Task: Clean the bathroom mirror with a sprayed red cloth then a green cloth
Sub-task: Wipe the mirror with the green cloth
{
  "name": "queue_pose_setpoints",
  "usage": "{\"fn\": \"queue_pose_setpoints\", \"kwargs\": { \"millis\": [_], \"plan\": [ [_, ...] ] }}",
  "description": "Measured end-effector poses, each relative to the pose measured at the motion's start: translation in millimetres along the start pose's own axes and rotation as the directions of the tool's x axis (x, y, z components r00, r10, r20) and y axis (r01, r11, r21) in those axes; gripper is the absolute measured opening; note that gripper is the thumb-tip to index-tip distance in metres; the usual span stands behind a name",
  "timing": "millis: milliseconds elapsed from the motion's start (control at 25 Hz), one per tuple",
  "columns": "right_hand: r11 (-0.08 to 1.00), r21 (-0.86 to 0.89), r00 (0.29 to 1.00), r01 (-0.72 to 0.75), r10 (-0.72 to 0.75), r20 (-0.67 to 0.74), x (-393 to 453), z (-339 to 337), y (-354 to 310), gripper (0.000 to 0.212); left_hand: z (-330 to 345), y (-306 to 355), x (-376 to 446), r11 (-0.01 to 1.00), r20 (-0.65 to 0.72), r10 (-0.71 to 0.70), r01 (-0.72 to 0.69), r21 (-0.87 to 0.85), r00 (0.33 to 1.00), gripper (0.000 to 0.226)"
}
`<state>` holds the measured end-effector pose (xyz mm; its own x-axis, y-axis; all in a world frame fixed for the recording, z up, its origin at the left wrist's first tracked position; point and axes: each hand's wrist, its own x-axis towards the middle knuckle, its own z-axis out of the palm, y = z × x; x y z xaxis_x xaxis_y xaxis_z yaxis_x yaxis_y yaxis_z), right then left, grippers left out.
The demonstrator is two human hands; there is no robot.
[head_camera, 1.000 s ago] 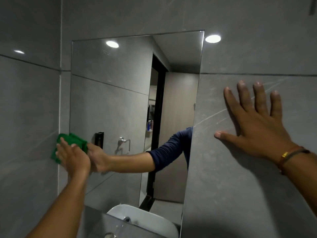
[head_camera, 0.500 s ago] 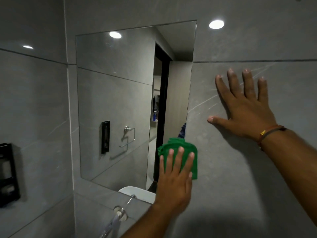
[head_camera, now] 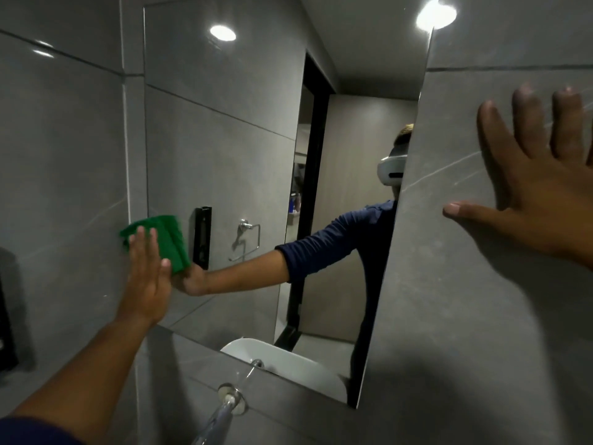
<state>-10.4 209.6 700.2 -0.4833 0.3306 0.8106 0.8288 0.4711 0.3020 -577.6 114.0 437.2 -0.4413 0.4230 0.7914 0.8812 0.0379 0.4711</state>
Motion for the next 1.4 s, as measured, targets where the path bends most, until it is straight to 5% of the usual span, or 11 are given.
{"fn": "queue_pose_setpoints", "kwargs": {
  "millis": [80, 240, 360, 520, 640, 760, 880, 1000, 1120, 1240, 1400],
  "plan": [
    [1.000, 0.007, 1.000, 0.015, -0.015, 0.002, 2.0, 2.0, 0.9, 0.121, 16.2, 10.3, -9.9, 0.907, -0.063, -0.366, 0.341, -0.249, 0.928, 0.066],
    [1.000, -0.024, 1.000, 0.010, -0.010, -0.003, 0.6, -0.7, -3.8, 0.122, 44.0, 102.3, -31.2, 0.436, -0.027, -0.873, 0.753, -0.492, 0.488, 0.060],
    [0.999, -0.040, 1.000, -0.007, 0.007, -0.005, -1.3, -4.0, -6.0, 0.119, 61.8, 208.8, -71.5, 0.403, 0.014, -0.876, 0.747, -0.528, 0.482, 0.063],
    [0.998, -0.055, 1.000, 0.011, -0.011, -0.011, -0.8, -5.8, -4.5, 0.119, 99.3, 358.7, -157.5, 0.721, 0.018, -0.572, 0.513, -0.465, 0.820, 0.068],
    [0.999, -0.042, 1.000, 0.024, -0.024, -0.012, -2.3, -7.7, -1.6, 0.119, 130.9, 365.1, -223.4, 0.980, -0.015, -0.071, 0.067, -0.185, 0.997, 0.068],
    [0.999, -0.037, 0.999, 0.038, -0.039, -0.015, -3.7, -8.6, -1.6, 0.119, 116.7, 263.3, -221.8, 0.756, 0.141, 0.626, -0.641, 0.133, 0.767, 0.086],
    [0.999, -0.023, 0.999, 0.027, -0.028, -0.031, -5.0, -6.5, -1.4, 0.118, 74.5, 144.8, -161.0, 0.500, 0.341, 0.752, -0.826, 0.262, 0.564, 0.087],
    [0.999, -0.023, 0.998, 0.026, -0.028, -0.056, -2.1, 0.2, -0.5, 0.119, 38.3, 57.0, -107.4, 0.738, 0.240, 0.567, -0.615, 0.277, 0.788, 0.074],
    [0.999, 0.013, 0.999, 0.032, -0.032, -0.018, 9.3, 17.8, 14.0, 0.122, 24.2, 2.8, -75.5, 0.995, 0.105, 0.067, -0.075, 0.070, 0.992, 0.072],
    [0.998, 0.068, 1.000, 0.014, -0.015, 0.010, 14.4, 34.2, 27.8, 0.123, 31.2, -12.5, -60.9, 0.909, -0.007, -0.367, 0.357, -0.215, 0.930, 0.081],
    [1.000, 0.018, 1.000, -0.009, 0.010, -0.015, 16.5, 24.2, 18.5, 0.117, 54.2, 26.7, -76.2, 0.624, -0.054, -0.753, 0.685, -0.377, 0.656, 0.070]
  ]
}}
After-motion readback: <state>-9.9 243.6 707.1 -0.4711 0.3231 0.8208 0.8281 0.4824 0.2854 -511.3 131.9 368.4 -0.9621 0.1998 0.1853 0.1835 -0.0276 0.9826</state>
